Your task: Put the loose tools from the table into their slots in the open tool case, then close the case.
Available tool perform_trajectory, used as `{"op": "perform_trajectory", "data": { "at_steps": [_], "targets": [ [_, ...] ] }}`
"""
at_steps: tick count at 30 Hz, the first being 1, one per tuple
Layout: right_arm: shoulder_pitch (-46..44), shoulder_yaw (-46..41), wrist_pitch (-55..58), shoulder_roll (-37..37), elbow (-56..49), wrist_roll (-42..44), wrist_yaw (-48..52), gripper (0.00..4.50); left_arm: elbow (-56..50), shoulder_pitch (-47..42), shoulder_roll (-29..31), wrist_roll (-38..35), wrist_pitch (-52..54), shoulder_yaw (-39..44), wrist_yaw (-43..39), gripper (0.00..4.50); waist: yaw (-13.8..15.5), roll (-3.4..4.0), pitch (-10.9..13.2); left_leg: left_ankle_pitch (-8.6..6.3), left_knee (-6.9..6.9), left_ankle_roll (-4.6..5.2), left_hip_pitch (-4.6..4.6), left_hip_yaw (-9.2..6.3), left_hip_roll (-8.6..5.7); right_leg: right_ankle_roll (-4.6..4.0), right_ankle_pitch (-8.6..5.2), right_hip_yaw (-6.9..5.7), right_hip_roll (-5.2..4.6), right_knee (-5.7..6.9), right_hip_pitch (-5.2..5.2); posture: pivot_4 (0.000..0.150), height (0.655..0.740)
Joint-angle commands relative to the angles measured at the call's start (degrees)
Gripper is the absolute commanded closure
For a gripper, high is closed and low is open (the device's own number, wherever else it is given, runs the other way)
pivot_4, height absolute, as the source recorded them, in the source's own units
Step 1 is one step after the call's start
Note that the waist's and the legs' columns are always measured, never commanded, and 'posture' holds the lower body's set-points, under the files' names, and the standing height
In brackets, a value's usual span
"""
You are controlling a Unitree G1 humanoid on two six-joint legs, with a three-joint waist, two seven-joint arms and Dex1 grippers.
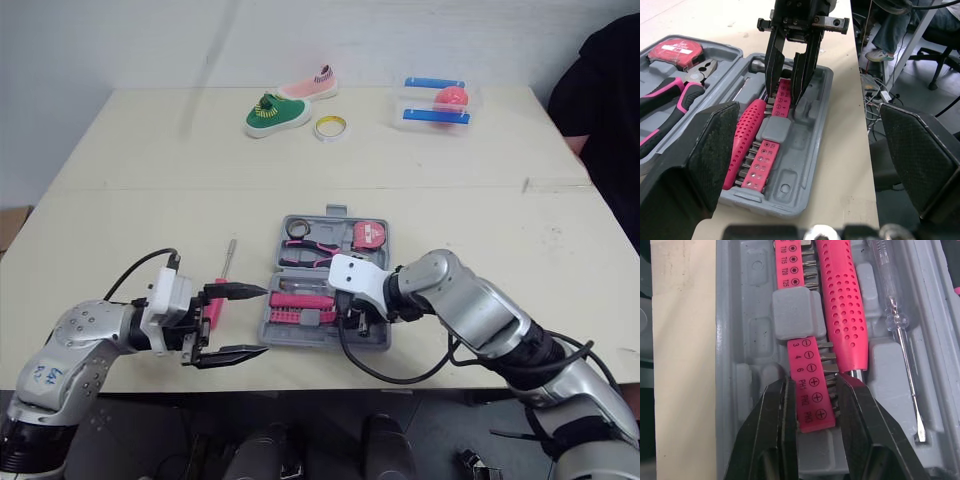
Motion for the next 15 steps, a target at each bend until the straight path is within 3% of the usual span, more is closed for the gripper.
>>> {"op": "perform_trajectory", "data": {
  "at_steps": [1,15],
  "targets": [
    [-0.1,0.3,1.3,1.4,-0.3,0.5,-0.3,3.76,-1.8,0.0,0.5,-1.1,-0.1,1.5,0.3,0.00,-0.1,-0.02,0.0,0.00,-0.01,0.00,0.00,0.00,0.00,0.00,0.00,0.00,0.00,0.00,0.00,0.150,0.7400],
    [2.1,0.2,3.9,1.4,-1.6,2.1,-0.1,3.76,-2.4,1.2,0.8,-1.1,0.0,1.7,0.9,0.00,0.1,-0.12,-0.1,-0.03,-0.14,-0.04,0.01,0.00,0.03,-0.02,-0.01,0.03,0.03,-0.12,0.00,0.150,0.7400]
  ]
}}
